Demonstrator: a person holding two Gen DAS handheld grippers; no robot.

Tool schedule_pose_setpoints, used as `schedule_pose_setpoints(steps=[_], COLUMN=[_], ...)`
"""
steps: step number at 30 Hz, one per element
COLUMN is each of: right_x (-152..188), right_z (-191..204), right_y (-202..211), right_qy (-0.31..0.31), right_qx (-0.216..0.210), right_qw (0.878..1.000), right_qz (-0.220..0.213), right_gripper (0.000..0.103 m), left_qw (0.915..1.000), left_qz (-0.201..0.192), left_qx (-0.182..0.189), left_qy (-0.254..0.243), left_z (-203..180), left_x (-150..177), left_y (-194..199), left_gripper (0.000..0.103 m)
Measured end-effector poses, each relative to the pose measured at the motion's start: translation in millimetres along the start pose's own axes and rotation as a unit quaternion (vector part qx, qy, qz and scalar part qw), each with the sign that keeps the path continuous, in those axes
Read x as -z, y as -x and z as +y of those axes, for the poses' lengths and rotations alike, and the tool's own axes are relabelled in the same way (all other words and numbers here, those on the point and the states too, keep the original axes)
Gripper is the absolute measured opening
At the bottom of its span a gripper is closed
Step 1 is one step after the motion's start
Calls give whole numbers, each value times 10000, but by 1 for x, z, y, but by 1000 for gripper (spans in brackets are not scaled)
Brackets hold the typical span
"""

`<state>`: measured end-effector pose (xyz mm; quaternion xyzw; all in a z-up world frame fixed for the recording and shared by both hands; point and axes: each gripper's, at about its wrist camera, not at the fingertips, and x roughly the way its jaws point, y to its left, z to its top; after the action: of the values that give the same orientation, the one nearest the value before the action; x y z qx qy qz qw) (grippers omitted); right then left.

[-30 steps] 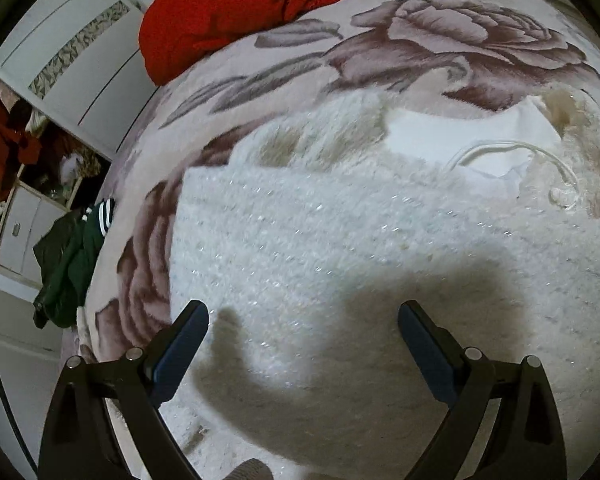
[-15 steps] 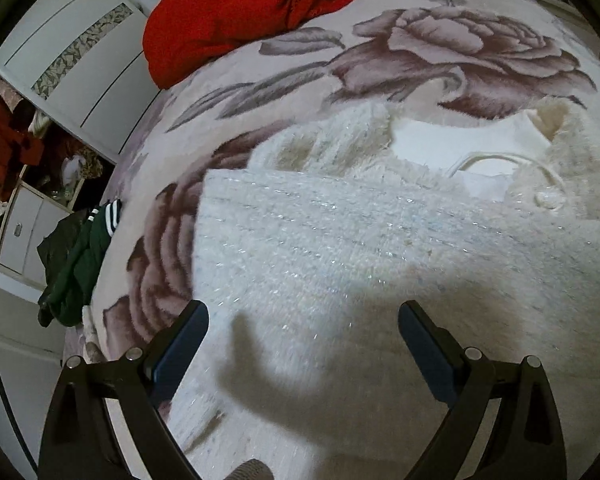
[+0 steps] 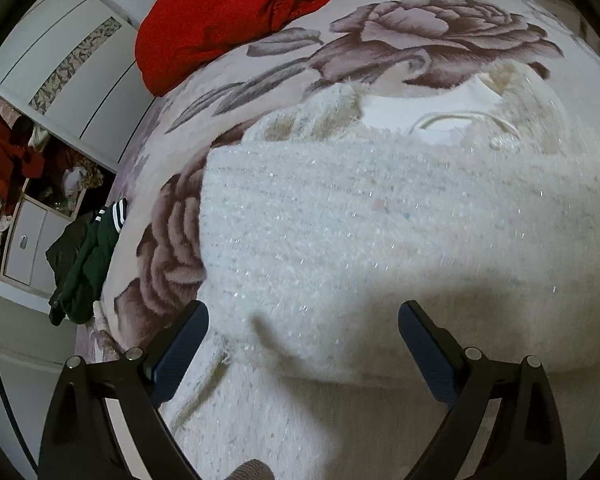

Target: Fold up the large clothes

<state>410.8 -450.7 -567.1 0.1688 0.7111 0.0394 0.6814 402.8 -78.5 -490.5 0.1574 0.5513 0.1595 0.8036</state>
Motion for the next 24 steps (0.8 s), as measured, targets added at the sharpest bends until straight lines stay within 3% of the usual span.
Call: schedule_pose_setpoints(steps=[2,7,8,10,12,16,20,21,24], right_x=[6,14,18,36,62,123,160,149,166], right_z=[-11,-15,-14,-4,8,22,63,84,105], right_y=[8,-2,8,31,50,68,72,68,78], right_qy=[-141,-169,-224,34,283,443,374,304,191], right_qx=[138,476,442,953,1379,1813,1815,1778,1541], right_qw=[9996,9986,9986,9954,9899,9822,9817,9825,9859], right_qz=[-221,125,168,36,-146,-200,-436,-468,-625], right_gripper=[7,10,15,45,60,73,77,77,79], left_qw=[10000,9999,9999,10000,9998,9987,9963,9958,9953], left_qz=[-39,117,95,70,139,286,392,416,370], left_qx=[-41,-53,-39,8,113,428,760,813,878], left_qy=[-15,-52,-33,-18,-9,17,-50,-73,-150], left_z=[2,8,12,18,23,34,45,48,54], left_x=[8,26,30,36,45,61,74,77,84], left_y=[1,-2,2,8,13,23,38,42,57], left_gripper=[97,97,97,97,97,97,97,97,97])
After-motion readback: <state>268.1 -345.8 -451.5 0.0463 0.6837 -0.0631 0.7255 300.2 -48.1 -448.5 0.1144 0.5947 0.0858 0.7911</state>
